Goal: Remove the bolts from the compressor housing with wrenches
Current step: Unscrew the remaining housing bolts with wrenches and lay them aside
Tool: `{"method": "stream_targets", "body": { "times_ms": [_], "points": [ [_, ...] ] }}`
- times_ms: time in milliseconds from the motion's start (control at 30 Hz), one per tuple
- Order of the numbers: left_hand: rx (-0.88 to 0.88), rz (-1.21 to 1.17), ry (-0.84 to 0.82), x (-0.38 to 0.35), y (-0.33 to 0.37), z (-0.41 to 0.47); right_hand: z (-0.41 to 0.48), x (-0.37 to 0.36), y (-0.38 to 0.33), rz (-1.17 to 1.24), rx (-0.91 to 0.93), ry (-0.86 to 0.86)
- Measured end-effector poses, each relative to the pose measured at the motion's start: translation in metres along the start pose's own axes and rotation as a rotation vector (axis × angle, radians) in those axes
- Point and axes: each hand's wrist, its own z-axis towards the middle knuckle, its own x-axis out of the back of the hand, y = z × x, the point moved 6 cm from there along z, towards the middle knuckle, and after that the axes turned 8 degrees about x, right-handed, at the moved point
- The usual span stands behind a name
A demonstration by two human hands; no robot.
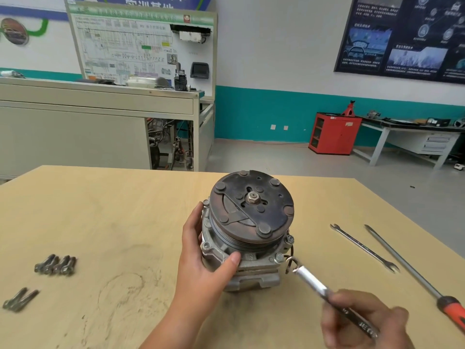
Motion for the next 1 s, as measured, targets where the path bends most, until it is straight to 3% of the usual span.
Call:
{"method": "stream_targets", "body": {
  "times_ms": [67, 167, 267, 333, 500, 633, 833, 1000],
  "points": [
    [0.002, -0.003, -0.002, 0.0, 0.0, 0.0, 0.001, -0.008, -0.01, -0.054, 0.094, -0.03],
    [0.0, -0.007, -0.006, -0.001, 0.0, 0.0, 0.0, 0.001, -0.003, 0.005, -0.038, 0.008],
    [-0.006, -0.006, -0.003, -0.001, 0.001, 0.0, -0.001, -0.014, -0.007, -0.038, 0.005, -0.19],
    [-0.007, -0.004, -0.001, -0.001, 0.002, 0.0, -0.003, -0.018, -0.007, -0.186, 0.083, -0.236],
    [-0.007, 0.011, -0.002, -0.001, 0.002, 0.0, -0.004, -0.02, -0.012, -0.279, 0.132, -0.14],
    [-0.001, 0.015, -0.004, -0.001, 0.001, -0.001, 0.027, -0.008, -0.007, -0.105, -0.107, -0.166],
    [0.009, -0.002, -0.007, -0.001, 0.001, 0.0, 0.098, -0.026, 0.008, -0.009, -0.463, -0.704],
    [0.016, -0.015, -0.007, -0.001, 0.0, -0.001, 0.102, -0.02, 0.024, 0.288, -0.574, -0.72]
  ]
}}
